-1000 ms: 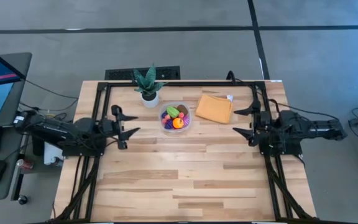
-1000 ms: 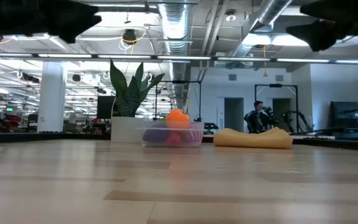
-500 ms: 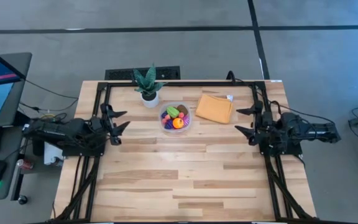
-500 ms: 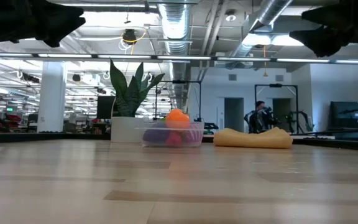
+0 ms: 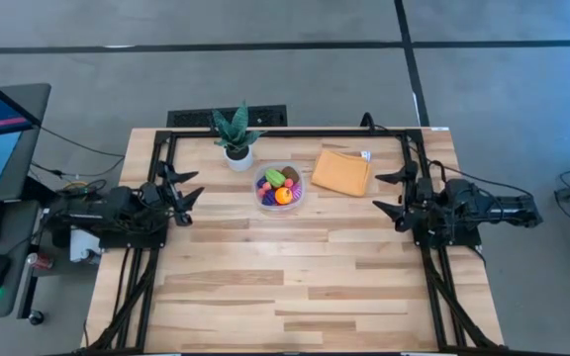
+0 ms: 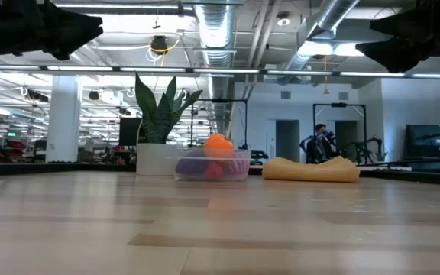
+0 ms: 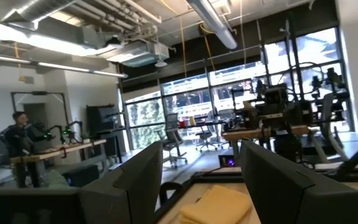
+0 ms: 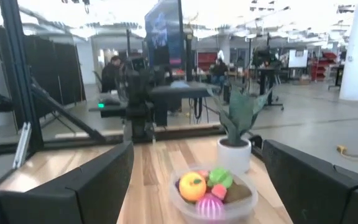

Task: Pick and placing Produce into tupperware
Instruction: Return to Home Position

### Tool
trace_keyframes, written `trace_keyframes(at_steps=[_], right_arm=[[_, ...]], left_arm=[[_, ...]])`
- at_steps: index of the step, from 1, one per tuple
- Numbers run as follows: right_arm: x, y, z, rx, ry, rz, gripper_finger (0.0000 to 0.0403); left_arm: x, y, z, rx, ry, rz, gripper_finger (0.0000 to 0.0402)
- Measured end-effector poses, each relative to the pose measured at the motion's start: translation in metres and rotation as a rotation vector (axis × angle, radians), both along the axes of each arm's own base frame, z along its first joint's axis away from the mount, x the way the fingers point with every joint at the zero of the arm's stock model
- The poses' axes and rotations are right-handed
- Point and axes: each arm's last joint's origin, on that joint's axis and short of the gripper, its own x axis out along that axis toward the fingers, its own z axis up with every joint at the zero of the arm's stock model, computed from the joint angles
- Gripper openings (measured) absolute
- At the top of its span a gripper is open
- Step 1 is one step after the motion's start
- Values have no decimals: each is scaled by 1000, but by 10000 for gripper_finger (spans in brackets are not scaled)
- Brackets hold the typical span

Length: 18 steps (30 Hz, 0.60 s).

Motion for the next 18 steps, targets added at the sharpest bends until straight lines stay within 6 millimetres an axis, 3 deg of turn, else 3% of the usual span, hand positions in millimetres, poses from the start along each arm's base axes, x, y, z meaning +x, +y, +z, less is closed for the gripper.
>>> trace_keyframes(at_steps=[10,18], right_arm=[[2,3,-11,30,70,35,381],[12,-1,-41,23,54,-56,381]], left_arm=[[3,2,-6,0,63,-67,204],[5,2,-11,-22,109,-79,204]])
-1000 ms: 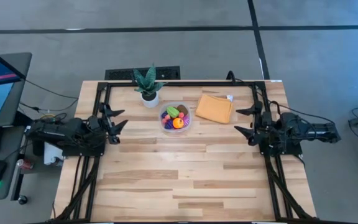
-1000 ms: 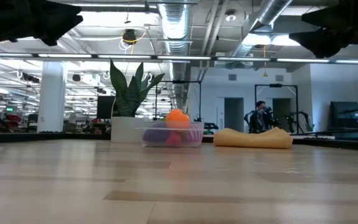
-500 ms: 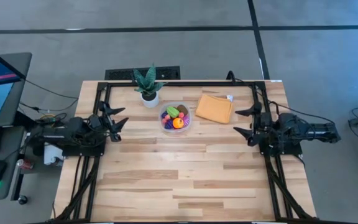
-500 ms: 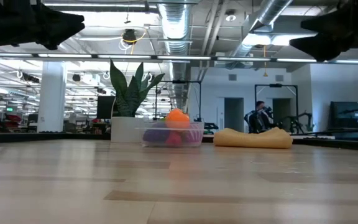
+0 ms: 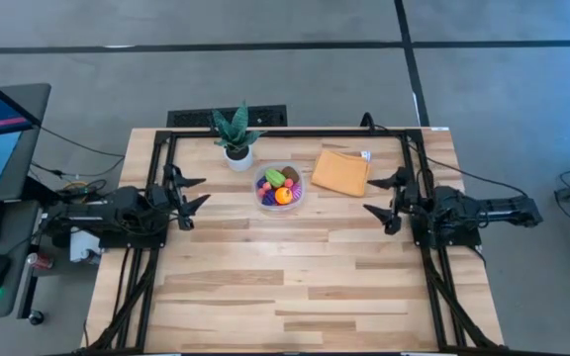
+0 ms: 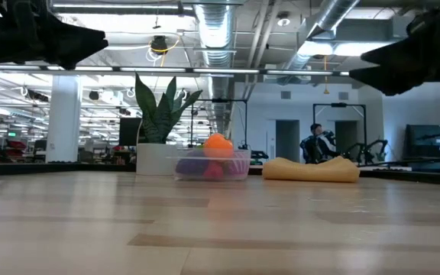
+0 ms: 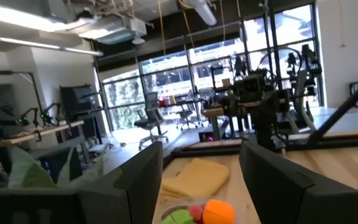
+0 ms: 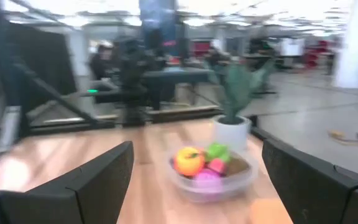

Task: Pick and placing Produce into tupperware
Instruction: Return to Home Position

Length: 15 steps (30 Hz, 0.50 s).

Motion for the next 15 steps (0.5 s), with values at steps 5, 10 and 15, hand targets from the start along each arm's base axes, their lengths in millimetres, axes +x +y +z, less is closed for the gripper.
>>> trace_keyframes(at_steps=[5,10,15], right_arm=[[1,2,-1,-19,10,129,381],[1,1,-2,-49,29,118,381],[1,0,-3,-80,46,110,381]], left_arm=[[1,-1,-1,3,13,-19,204],[1,-1,-3,4,30,-22,204],[3,-1,-10,-8,105,-25,204]])
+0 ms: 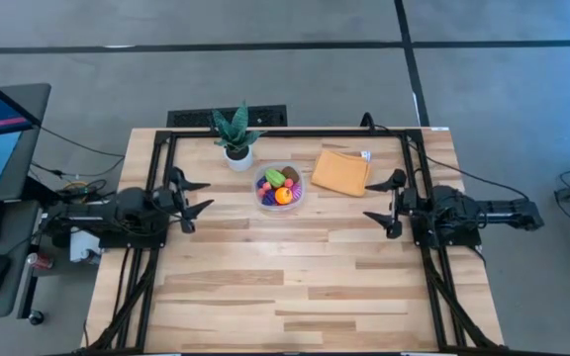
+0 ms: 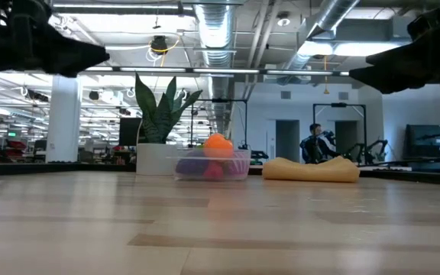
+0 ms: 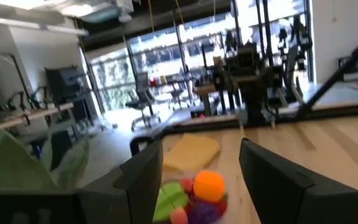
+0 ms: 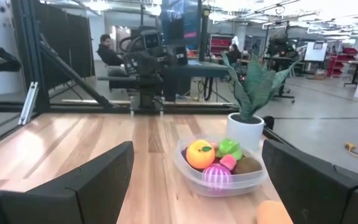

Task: Pick and placing Produce into tupperware
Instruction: Return to Home Position

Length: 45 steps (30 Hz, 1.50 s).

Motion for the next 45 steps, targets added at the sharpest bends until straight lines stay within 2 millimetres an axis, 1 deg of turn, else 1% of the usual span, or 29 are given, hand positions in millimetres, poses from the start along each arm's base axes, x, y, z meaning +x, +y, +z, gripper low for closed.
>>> trace_keyframes(at_steps=[5,9,45], right_arm=[[0,0,0,-8,0,0,381],[0,0,0,-7,0,0,381],[0,0,0,9,-1,0,381]], left_arm=[[1,0,-9,-54,81,-7,204],[1,0,-9,-71,91,-9,204],[1,0,-9,-76,99,-5,204]])
